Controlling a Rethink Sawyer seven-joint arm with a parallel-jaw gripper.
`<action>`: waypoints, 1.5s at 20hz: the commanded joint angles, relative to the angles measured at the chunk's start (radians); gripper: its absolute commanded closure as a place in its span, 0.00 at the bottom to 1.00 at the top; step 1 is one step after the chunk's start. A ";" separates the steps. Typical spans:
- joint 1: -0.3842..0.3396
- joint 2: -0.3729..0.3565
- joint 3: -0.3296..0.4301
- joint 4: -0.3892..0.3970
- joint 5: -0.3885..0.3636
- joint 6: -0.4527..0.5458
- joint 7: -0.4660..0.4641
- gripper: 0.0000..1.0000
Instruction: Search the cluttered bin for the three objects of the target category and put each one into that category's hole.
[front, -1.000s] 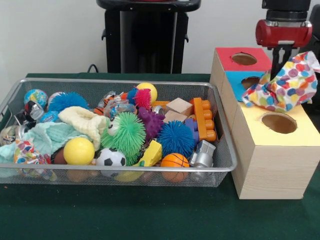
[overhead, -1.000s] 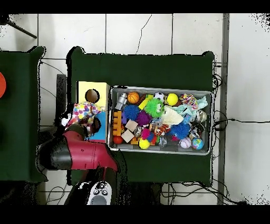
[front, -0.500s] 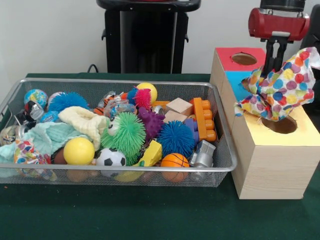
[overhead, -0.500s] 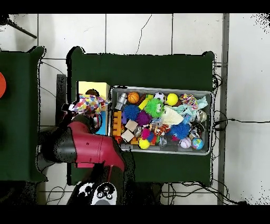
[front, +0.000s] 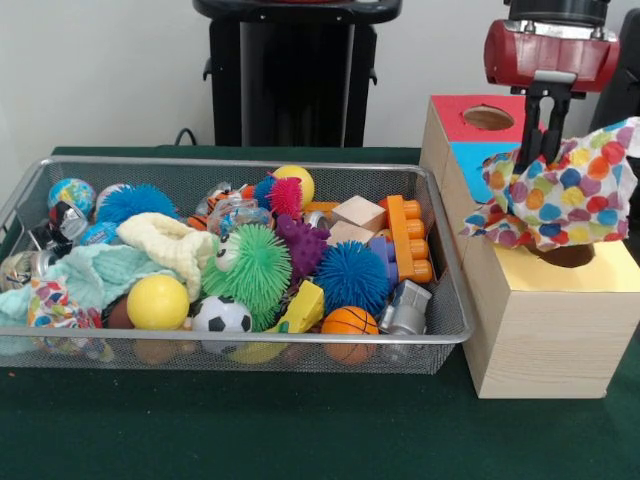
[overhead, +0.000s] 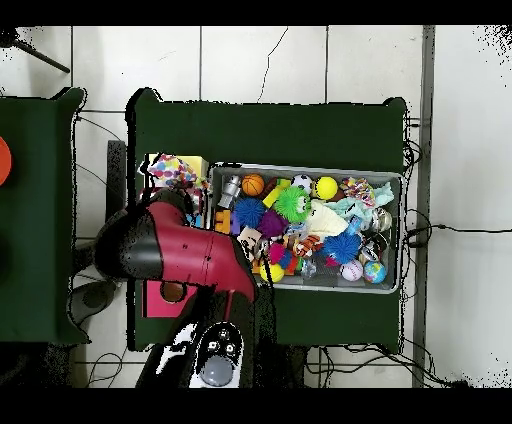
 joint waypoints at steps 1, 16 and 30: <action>-0.023 0.082 0.102 -0.040 0.033 -0.032 0.214 1.00; -0.086 0.124 0.232 0.000 0.029 -0.101 0.232 1.00; -0.007 0.242 0.088 -0.048 0.019 -0.145 0.217 1.00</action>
